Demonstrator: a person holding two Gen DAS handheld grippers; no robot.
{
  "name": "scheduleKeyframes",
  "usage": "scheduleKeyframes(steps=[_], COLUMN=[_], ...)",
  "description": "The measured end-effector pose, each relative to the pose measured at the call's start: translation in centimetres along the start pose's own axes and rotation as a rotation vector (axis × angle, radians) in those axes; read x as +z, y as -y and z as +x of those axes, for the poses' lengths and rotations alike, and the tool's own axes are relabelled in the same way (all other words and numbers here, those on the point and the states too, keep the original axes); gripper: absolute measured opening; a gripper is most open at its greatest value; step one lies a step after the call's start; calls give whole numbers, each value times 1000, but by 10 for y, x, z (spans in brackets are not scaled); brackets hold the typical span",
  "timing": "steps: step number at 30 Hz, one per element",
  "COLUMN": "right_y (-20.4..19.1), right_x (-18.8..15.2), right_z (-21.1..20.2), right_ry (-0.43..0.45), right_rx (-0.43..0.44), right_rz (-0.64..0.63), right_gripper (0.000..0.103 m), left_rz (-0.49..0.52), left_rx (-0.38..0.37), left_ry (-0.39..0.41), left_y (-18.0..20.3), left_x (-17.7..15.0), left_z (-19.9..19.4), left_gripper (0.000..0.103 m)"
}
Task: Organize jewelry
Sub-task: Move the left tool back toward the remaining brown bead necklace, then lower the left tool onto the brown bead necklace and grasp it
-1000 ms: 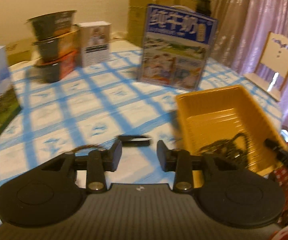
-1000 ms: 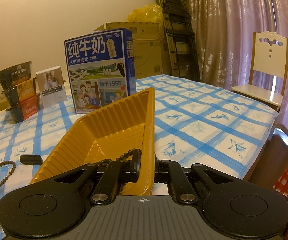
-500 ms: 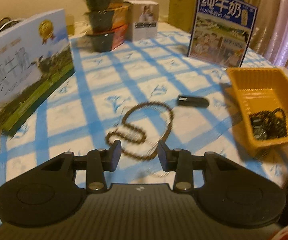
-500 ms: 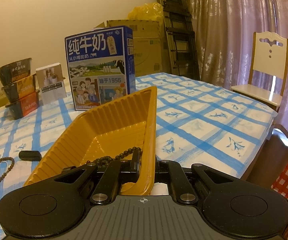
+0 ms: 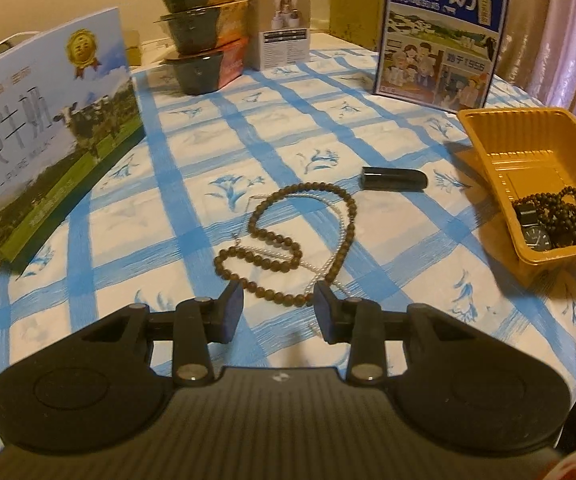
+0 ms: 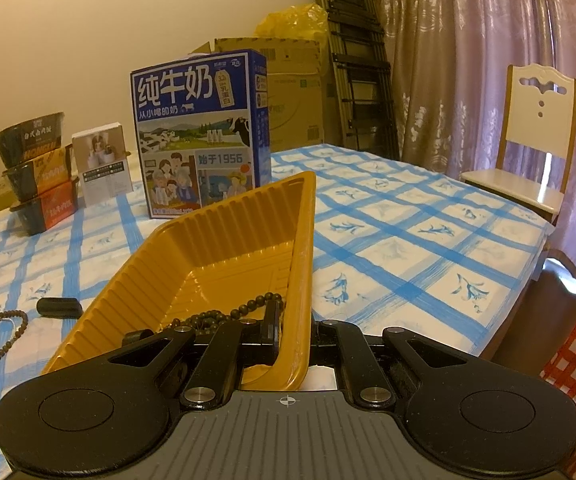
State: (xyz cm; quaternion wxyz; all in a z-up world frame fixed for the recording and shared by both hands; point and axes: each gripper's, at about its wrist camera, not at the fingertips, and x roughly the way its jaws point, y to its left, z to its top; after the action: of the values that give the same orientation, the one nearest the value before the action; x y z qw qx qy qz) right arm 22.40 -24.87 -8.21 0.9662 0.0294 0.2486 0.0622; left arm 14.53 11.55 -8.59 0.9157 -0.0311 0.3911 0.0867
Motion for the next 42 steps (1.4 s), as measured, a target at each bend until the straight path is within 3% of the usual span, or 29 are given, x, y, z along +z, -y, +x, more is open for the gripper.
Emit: scheduleKeyframes(steps=[12,23,28,36,42], right_y=[0,0,0,0,1], right_x=[0,0,0,-3,-3], right_z=[0,0,0,1,1], right_ry=[-2,-2,-3,-7,-8], right_rx=[0,-1,-1,-4,-3], right_rz=[1,0,0,-2,-1], right_gripper=[9,9,9,9,9], left_rz=[98,74,129,182,174], left_rx=[-47,15,27,-9,-33], left_ry=[12,0,19,-13,-50], left_y=[25,5,2,1,-5], left_x=[10,38,52,66,59], left_z=[24,69,92,121,127], left_gripper=[26,25,23,23,15])
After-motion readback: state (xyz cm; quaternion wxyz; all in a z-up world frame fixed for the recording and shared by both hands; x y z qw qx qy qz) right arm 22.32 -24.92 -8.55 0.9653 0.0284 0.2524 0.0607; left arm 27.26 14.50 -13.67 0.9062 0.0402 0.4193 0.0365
